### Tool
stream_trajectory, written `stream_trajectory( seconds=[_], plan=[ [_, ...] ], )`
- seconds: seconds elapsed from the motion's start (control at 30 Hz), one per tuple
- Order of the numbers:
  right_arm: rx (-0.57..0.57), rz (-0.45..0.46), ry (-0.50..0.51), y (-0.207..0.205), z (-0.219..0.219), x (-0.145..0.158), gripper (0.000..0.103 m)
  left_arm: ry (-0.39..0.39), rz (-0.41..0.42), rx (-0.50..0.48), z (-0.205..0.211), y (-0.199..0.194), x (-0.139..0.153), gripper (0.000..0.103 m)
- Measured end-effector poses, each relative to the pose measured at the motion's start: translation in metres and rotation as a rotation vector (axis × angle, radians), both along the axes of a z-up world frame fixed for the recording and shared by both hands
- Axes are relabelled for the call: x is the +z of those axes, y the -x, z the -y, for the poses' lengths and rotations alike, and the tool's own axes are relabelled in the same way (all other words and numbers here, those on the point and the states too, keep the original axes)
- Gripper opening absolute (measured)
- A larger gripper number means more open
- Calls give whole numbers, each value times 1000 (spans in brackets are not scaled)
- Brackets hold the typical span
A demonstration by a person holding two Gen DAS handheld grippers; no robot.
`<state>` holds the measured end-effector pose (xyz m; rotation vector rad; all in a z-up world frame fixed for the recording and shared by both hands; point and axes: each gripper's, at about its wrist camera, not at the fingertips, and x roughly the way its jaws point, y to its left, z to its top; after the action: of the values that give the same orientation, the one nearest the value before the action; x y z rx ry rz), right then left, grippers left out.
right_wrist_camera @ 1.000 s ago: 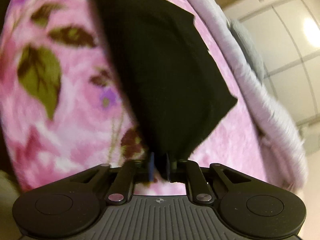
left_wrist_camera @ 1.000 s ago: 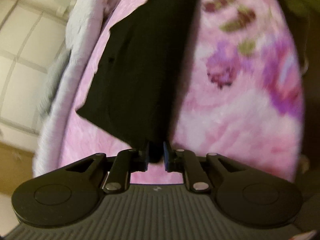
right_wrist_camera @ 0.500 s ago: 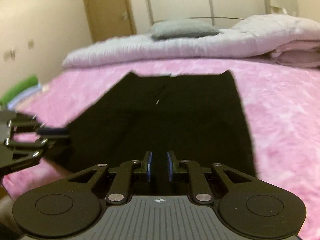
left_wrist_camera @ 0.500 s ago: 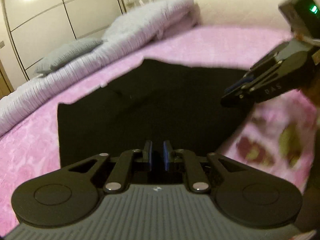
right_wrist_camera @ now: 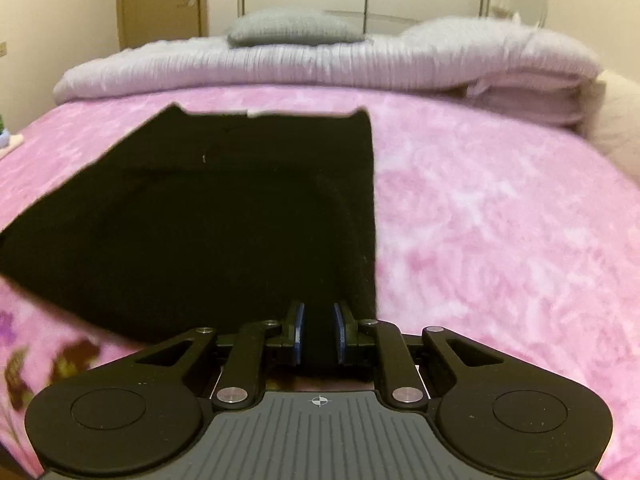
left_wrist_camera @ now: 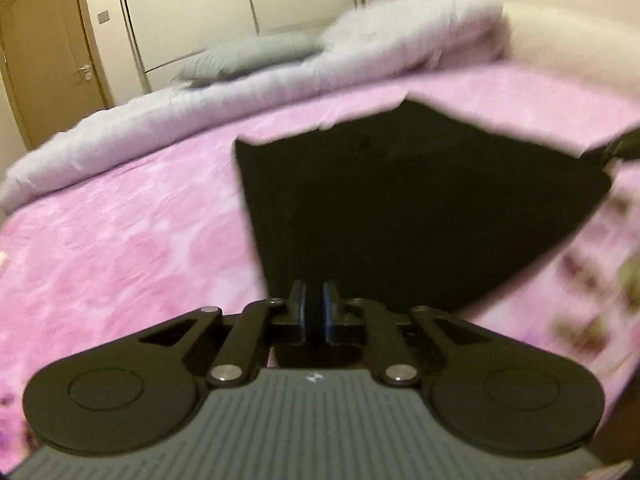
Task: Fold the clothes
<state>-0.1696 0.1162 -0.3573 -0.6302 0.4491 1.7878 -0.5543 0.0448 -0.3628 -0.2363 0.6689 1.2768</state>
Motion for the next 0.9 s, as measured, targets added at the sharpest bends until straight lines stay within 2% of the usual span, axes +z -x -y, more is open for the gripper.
stream_trajectory(
  seconds=[0.07,0.17,0.2,0.27,0.33,0.4,0.47,0.57,0.7,0.77,0.83,0.9],
  plan=[
    [32,-72,-24,14,5,6,15,-10,30,-24,-2,-11,2,10],
    [65,-74,14,31,8,-4,15,69,-85,6,-12,-13,-28,9],
    [54,-45,34,32,7,-9,15,57,-75,22,-9,-3,-34,9],
    [0,-23,48,13,5,-20,15,68,-15,50,-1,14,-29,9],
    [-54,-60,73,-14,1,-19,14,78,-19,64,-1,18,-16,8],
    [-84,-109,110,-29,-7,-9,15,78,-20,77,-3,17,-4,8],
    [-74,-135,88,-25,-16,4,15,65,34,50,-15,6,6,8],
    [35,-170,62,8,-34,10,15,50,94,-44,-40,-30,14,9],
    [192,-202,43,60,-57,3,15,62,122,-161,-76,-82,2,9],
    [269,-206,45,84,-64,-5,15,83,96,-173,-90,-94,-14,9],
    [304,-138,50,99,-72,-19,15,95,41,-167,-99,-98,-29,9],
    [329,-52,36,107,-77,-33,15,73,-27,-110,-99,-86,-37,9]
  ],
)
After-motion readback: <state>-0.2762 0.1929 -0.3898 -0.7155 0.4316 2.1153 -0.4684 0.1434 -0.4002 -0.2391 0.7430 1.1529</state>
